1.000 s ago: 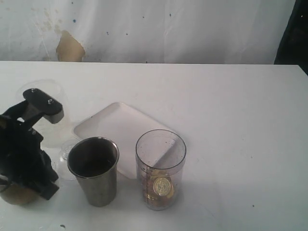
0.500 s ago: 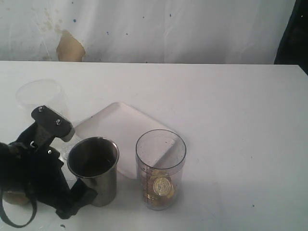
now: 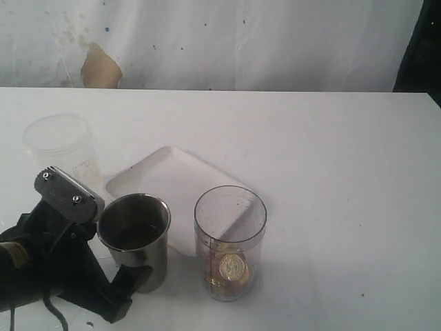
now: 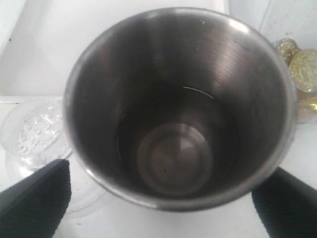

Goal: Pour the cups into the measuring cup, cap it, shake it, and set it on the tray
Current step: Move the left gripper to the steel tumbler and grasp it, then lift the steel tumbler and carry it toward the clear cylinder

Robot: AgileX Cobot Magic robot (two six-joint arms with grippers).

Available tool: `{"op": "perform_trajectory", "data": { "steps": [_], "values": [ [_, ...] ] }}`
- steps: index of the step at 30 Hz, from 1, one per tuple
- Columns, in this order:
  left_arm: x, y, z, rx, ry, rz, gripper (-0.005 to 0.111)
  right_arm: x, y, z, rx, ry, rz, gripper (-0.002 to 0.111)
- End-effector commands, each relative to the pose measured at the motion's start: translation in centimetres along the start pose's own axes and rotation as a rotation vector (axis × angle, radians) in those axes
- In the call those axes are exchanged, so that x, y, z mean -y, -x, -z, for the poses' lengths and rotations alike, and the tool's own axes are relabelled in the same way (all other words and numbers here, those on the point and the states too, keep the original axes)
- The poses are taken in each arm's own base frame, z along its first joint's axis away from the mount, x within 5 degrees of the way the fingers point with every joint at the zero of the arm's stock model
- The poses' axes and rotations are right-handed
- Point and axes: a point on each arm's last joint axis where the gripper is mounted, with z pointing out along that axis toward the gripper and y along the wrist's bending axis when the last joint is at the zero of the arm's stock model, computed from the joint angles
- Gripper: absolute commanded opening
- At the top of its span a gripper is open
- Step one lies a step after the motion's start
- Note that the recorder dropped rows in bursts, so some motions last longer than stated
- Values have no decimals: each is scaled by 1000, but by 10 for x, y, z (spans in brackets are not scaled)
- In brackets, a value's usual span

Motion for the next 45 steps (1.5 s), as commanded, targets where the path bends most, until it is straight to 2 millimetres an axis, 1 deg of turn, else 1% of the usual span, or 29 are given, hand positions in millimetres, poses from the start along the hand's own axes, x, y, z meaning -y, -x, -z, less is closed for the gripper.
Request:
{"op": "perform_trajectory", "data": {
  "steps": [1,4,13,18,22,25,31,39,41,43,45],
  "values": [
    [0,3,1,50,19,60,93,0,-1,0,5,2,-4,0],
    [-1,5,1,70,26,111,93,0,-1,0,5,2,-4,0],
    [1,10,0,120,2,153,93,0,-1,0,5,2,-4,0],
    [3,5,-12,104,-9,134,93,0,-1,0,5,2,-4,0],
    [2,5,-21,134,2,157,93,0,-1,0,5,2,-4,0],
    [3,5,-26,155,-8,144,93,0,-1,0,5,2,-4,0],
    [4,0,-37,159,-4,152,93,0,-1,0,5,2,-4,0],
    [4,-5,-47,166,4,181,92,0,-1,0,5,2,-4,0],
    [4,-5,-47,169,5,183,87,0,-1,0,5,2,-4,0],
    [3,-5,-47,168,8,196,74,0,-1,0,5,2,-4,0],
    [2,-5,-47,168,14,213,53,0,-1,0,5,2,-4,0]
  ]
}}
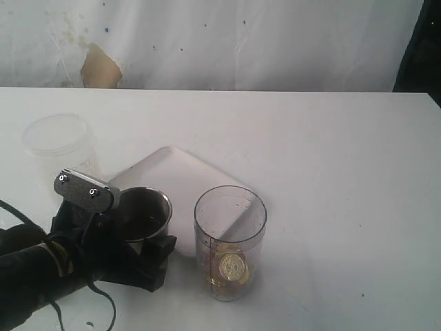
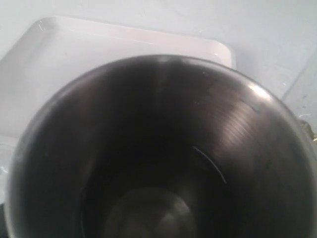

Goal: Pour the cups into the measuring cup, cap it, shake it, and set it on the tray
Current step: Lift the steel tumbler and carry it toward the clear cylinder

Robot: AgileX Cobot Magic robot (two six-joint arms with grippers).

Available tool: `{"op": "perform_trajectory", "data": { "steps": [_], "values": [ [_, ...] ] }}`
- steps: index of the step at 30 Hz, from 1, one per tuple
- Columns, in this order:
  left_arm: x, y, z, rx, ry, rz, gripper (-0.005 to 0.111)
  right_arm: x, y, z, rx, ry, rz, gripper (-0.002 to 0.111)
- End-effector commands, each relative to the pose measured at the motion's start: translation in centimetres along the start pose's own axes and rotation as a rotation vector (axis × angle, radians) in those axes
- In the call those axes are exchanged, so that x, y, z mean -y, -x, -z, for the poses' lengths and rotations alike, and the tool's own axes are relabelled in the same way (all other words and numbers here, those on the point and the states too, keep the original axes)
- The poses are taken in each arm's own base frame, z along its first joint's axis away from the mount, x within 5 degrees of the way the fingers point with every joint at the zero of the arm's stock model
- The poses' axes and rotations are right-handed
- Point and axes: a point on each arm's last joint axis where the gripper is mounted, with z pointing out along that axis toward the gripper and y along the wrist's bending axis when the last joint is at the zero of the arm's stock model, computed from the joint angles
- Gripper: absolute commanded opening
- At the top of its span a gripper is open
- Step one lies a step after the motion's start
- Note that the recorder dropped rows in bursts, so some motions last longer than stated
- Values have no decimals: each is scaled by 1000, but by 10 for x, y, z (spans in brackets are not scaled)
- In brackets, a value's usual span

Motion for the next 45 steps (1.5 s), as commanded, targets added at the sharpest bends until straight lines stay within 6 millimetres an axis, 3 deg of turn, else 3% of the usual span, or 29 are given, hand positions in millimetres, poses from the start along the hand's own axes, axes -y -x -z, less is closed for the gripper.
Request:
{"op": "perform_trajectory", "data": {
  "steps": [1,4,9,13,17,20,25,34,39,45],
  "values": [
    [-1,-2,0,-7,10,34,43,0,-1,0,5,2,-2,0],
    [-1,-3,0,-21,11,32,2,0,-1,0,5,2,-2,0],
    [-1,-1,3,-19,13,15,1,0,-1,0,5,2,-2,0],
    [-3,13,28,75,13,-17,1,0,-1,0,5,2,-2,0],
    [-2,39,64,210,-14,-14,0,0,-1,0,5,2,-2,0],
    [5,61,78,175,-50,-44,0,0,-1,0,5,2,-2,0],
    [23,100,80,45,-139,-141,0,0,-1,0,5,2,-2,0],
    [13,114,69,-80,-76,-179,0,0,-1,0,5,2,-2,0],
    [2,126,67,-223,118,-290,0,0,-1,0,5,2,4,0],
    [17,132,71,-229,152,-444,0,0,-1,0,5,2,4,0]
  ]
}}
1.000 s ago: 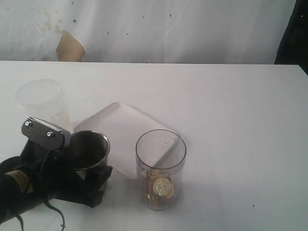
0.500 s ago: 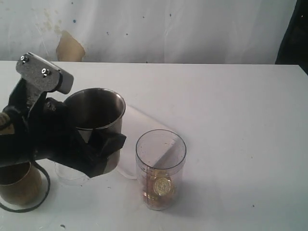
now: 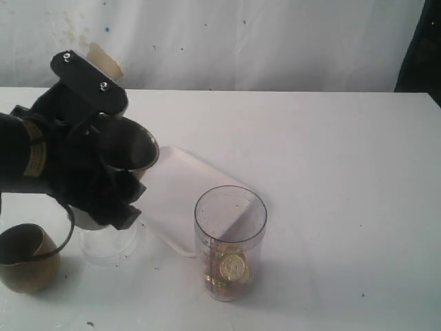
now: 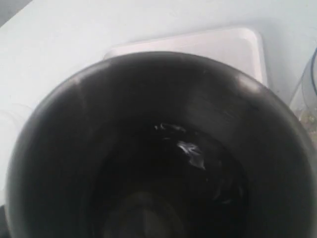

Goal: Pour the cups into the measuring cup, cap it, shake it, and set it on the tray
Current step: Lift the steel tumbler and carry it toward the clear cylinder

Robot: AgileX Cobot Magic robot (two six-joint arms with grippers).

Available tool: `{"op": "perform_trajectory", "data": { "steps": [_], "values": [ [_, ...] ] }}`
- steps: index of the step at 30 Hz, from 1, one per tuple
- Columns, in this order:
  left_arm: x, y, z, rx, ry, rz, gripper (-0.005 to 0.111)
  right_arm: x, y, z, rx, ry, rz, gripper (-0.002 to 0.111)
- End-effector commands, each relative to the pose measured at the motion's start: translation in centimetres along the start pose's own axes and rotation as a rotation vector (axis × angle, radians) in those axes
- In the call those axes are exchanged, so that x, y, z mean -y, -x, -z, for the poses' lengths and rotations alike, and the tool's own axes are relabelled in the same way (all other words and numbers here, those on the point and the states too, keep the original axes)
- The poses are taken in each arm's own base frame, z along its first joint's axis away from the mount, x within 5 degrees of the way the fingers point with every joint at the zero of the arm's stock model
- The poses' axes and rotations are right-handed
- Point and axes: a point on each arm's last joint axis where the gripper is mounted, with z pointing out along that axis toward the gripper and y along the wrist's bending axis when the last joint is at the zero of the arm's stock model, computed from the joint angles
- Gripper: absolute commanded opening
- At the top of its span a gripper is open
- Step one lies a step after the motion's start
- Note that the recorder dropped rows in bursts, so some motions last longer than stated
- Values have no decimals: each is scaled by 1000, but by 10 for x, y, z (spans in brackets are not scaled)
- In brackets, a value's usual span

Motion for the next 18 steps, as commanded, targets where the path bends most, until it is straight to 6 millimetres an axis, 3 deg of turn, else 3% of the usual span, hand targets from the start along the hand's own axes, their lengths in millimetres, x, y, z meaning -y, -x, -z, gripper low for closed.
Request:
{"op": "perform_trajectory", "data": {
  "steps": [1,10,18],
  "values": [
    [4,4,6,9,46,-95,0,0,-1,0,5,2,3,0],
    [24,7,14,23,73,-191,0,0,-1,0,5,2,1,0],
    [30,18,4,-11,87,-195,0,0,-1,0,5,2,1,0]
  ]
}}
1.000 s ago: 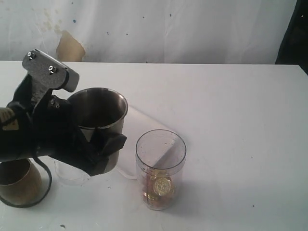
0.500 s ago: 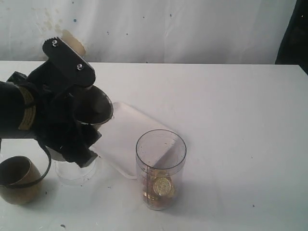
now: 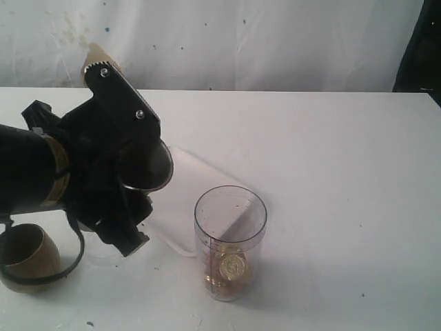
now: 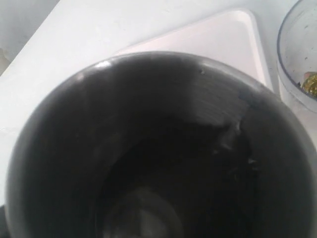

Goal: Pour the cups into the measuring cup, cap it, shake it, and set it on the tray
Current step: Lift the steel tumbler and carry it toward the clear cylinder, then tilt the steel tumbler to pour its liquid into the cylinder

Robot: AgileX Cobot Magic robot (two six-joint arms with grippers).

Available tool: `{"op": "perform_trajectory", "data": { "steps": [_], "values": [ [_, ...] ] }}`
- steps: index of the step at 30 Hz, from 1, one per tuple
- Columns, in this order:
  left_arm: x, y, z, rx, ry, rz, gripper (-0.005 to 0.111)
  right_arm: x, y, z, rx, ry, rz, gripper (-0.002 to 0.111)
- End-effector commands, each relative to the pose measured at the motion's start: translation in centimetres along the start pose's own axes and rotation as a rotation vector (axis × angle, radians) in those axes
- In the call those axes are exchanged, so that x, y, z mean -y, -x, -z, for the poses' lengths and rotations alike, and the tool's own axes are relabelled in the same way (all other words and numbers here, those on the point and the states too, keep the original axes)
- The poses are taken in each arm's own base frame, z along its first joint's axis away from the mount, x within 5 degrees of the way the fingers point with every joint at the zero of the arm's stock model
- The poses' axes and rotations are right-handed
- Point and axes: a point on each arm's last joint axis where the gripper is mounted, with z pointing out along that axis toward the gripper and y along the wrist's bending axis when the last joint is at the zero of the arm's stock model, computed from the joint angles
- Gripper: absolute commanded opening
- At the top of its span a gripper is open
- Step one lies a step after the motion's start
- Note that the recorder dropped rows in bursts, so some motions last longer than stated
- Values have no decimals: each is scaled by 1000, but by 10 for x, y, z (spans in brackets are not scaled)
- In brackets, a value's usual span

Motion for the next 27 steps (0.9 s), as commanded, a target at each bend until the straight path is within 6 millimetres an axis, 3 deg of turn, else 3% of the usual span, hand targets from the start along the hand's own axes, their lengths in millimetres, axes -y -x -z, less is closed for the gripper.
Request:
{"op": "perform_trajectory", "data": {
  "steps": [1,9,18,27],
  "values": [
    [0,15,-3,16,8,-6,0,0,-1,0,5,2,1,0],
    [5,19,-13,-19,4,-91,0,0,-1,0,5,2,3,0],
    [19,26,-5,32,18,-192,0,0,-1,0,5,2,3,0],
    [19,26,-4,27,36,-200,0,0,-1,0,5,2,3,0]
  ]
}}
